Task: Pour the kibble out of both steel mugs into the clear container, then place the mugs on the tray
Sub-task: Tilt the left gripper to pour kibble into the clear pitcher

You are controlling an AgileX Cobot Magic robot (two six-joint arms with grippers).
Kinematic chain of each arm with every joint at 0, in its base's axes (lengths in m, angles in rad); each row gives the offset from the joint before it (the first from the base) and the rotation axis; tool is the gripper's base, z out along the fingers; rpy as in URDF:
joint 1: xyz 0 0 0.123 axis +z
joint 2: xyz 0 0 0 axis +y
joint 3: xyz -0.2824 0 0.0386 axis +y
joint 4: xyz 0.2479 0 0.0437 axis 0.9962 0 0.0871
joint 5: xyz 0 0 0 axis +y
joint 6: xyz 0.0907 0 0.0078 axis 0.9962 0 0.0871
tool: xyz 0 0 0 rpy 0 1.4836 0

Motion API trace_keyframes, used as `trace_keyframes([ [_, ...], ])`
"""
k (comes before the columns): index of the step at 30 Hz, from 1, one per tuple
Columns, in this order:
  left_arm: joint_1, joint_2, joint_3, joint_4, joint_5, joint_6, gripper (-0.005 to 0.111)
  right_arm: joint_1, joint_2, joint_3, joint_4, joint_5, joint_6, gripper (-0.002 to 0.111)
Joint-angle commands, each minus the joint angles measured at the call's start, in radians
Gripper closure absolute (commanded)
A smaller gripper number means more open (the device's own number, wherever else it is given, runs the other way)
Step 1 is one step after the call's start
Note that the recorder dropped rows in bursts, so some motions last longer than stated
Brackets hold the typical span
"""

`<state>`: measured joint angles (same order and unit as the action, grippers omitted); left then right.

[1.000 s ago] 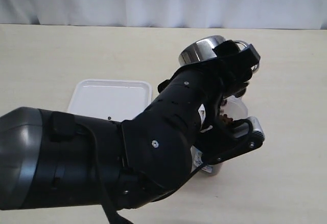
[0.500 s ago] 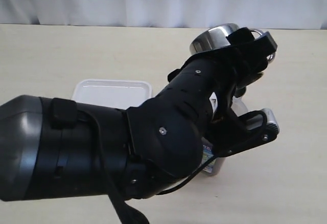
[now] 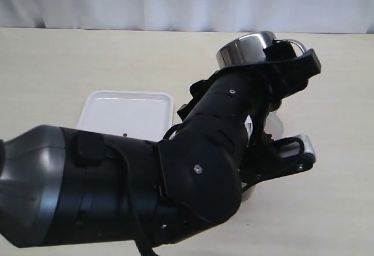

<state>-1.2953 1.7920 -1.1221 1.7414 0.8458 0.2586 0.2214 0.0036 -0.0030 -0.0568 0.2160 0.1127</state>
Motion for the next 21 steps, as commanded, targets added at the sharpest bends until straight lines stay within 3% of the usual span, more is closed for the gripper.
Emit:
trace_keyframes([
  [1, -0.019, 0.032, -0.006, 0.003, 0.05, 0.061, 0.107, 0.003, -0.004, 0.003, -0.006, -0.002, -0.008, 0.104],
  [21, -0.097, 0.045, -0.008, 0.003, 0.243, 0.061, 0.107, 0.003, -0.004, 0.003, -0.006, -0.002, -0.008, 0.104],
])
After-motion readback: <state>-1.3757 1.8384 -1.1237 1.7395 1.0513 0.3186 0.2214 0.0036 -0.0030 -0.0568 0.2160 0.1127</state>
